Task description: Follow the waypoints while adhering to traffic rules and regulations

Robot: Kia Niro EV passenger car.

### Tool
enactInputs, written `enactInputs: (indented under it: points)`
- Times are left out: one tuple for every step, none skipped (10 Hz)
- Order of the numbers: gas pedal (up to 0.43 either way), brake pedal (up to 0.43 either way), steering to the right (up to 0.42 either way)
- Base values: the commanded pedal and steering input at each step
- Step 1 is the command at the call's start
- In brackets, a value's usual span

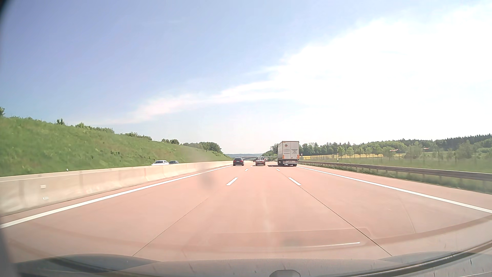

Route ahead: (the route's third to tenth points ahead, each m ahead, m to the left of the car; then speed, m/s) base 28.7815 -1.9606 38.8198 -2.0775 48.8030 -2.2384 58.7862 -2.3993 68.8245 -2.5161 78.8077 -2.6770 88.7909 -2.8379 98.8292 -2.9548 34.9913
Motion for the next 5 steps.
enactInputs:
  points:
    - [0.000,0.000,-0.002]
    - [0.000,0.000,-0.002]
    - [0.020,0.000,-0.002]
    - [0.039,0.000,-0.002]
    - [0.039,0.000,-0.001]
